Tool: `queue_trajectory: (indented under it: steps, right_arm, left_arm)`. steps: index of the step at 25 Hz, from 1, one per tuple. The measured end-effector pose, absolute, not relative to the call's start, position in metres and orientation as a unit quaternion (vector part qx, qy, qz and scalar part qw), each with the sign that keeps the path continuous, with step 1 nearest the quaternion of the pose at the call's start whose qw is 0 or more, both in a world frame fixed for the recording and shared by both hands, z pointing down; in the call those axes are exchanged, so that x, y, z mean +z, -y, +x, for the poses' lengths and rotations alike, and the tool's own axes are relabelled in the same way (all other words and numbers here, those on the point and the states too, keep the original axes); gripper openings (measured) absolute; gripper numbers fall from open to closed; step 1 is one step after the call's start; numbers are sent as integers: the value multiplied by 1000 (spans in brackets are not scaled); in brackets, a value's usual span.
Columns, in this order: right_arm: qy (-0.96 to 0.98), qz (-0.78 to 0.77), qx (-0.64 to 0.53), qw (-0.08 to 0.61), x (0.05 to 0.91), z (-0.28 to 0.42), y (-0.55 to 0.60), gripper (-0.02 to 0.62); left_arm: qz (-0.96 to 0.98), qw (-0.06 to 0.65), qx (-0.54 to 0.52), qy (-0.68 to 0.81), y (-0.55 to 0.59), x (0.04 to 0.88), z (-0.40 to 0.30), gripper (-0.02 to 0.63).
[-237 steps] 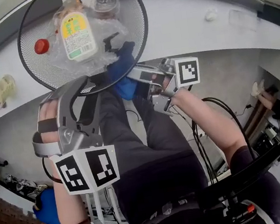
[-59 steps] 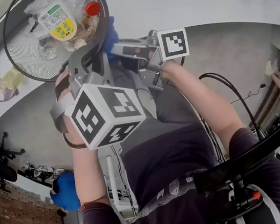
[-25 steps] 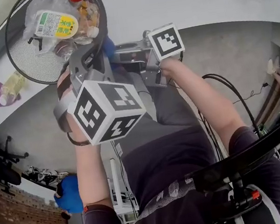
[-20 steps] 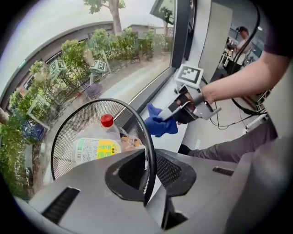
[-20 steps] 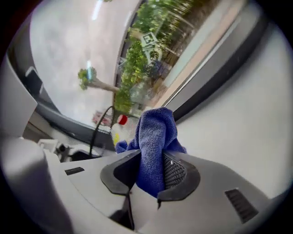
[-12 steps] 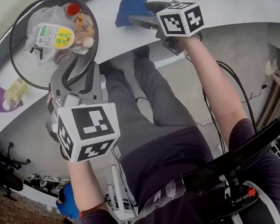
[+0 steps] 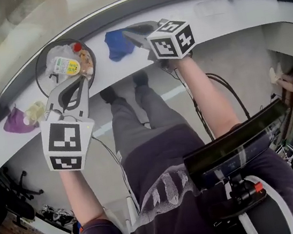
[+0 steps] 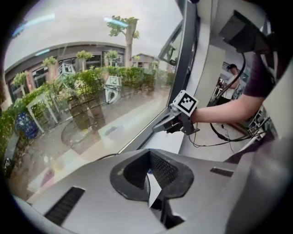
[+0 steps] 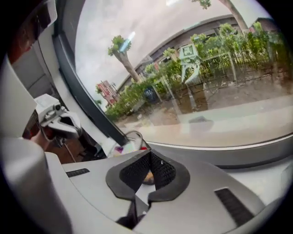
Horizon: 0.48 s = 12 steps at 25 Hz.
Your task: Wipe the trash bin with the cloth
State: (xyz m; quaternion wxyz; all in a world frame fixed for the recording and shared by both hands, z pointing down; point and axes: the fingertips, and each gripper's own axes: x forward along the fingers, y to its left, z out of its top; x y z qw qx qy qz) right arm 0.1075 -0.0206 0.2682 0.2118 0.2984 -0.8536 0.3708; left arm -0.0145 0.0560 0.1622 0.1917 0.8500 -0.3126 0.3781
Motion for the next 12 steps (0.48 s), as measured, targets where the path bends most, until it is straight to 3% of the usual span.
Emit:
queue_trajectory:
  steps: [8, 12]
  right_arm:
    - [917, 205, 339, 45, 89, 80, 16, -3]
    - [930, 164, 328, 1, 27, 77, -13, -2]
  left_arm:
    - [873, 180, 325, 317, -64, 70, 5, -2]
    - [875, 172, 306, 334, -86, 25, 7, -2]
